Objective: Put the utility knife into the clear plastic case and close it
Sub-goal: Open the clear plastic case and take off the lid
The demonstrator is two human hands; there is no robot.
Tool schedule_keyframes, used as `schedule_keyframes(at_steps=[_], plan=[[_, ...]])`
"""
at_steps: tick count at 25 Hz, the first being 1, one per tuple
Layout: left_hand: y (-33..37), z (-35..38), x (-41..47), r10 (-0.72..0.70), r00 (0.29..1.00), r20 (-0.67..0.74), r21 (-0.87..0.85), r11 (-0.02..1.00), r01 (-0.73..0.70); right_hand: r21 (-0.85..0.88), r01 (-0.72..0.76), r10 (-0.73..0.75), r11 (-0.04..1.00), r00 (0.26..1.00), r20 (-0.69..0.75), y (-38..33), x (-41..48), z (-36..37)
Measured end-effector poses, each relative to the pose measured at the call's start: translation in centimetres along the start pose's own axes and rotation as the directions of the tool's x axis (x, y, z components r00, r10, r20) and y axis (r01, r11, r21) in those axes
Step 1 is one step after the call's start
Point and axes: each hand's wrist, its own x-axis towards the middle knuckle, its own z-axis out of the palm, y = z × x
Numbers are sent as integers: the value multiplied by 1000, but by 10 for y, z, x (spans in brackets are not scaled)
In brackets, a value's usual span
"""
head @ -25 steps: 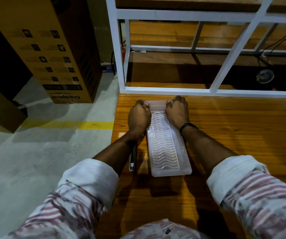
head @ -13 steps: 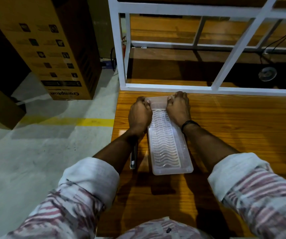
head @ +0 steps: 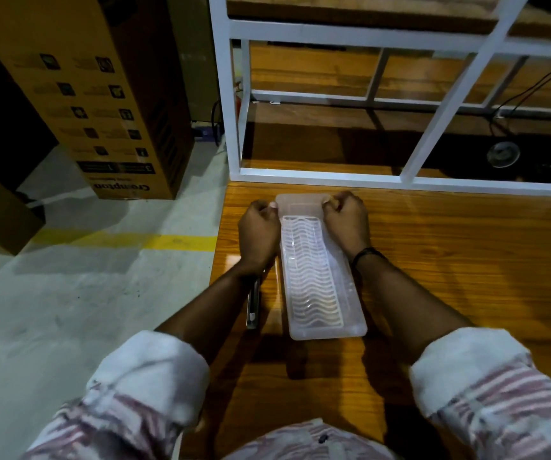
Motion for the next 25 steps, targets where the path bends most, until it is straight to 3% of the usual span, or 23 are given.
schedule_keyframes(at_steps=[4,7,14,21,25], plan=[[-27,-18,-20,-98,994,47,-110,989,102,141,-116,109,983,992,56,16,-34,-26],[-28,-26,-44,-197,967,161,-258,937,234,191,-132,115,973,989,98,22,-56,-40],[-12,-37,-66,-219,922,321,-428,835,347,336,-183,153,924,982,114,23,-77,-43],[0,-51,-67,-316,848,426,-421,760,495,526,-389,268,756,918,293,27,-76,-43],[7,-52,-66,-357,825,438,-370,765,528,535,-405,278,741,911,305,26,-77,-46]])
